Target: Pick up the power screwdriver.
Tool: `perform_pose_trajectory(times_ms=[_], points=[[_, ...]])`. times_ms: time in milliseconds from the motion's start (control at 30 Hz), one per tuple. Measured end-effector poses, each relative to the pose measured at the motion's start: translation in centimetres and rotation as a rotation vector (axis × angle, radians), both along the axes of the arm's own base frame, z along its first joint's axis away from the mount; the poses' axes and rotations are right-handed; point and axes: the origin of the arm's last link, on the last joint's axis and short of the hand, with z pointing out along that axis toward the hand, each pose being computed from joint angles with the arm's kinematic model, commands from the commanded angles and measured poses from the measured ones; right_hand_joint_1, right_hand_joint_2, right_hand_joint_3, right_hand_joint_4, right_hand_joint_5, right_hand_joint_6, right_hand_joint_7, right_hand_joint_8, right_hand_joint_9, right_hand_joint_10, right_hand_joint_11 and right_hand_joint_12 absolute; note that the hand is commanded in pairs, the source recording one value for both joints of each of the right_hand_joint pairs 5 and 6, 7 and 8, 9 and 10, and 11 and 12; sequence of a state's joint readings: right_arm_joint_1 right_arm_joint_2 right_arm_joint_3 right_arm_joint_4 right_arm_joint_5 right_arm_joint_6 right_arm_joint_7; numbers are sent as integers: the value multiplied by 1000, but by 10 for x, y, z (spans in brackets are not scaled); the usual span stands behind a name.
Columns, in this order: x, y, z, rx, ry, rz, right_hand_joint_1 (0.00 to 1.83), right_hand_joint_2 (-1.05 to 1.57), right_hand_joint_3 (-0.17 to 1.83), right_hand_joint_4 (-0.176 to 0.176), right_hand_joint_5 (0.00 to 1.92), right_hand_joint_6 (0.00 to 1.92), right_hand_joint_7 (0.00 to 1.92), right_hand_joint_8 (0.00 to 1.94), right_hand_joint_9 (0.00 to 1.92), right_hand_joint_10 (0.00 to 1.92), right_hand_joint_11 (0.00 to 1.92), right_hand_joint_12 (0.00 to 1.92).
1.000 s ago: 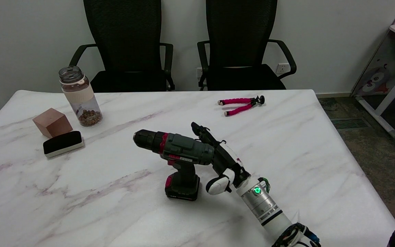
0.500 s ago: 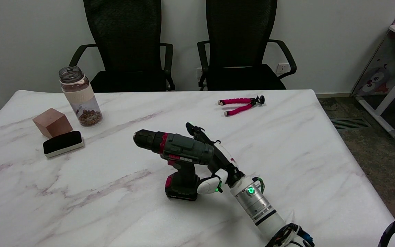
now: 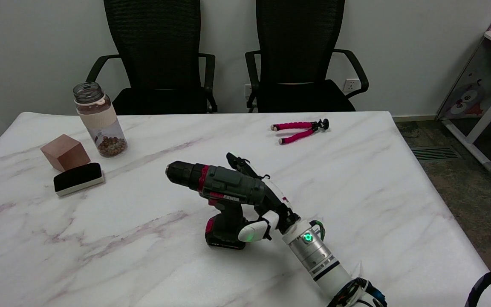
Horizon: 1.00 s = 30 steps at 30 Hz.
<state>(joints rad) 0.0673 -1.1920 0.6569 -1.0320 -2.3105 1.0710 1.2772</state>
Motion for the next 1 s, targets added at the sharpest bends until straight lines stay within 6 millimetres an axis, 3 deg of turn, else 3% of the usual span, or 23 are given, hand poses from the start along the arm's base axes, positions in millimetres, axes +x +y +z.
perform_pose_trajectory(times_ms=[1000], points=[[4,-5,-18,60,-13,0,912,-91,416,-16,51,51,51,51,522,522,470,470]])
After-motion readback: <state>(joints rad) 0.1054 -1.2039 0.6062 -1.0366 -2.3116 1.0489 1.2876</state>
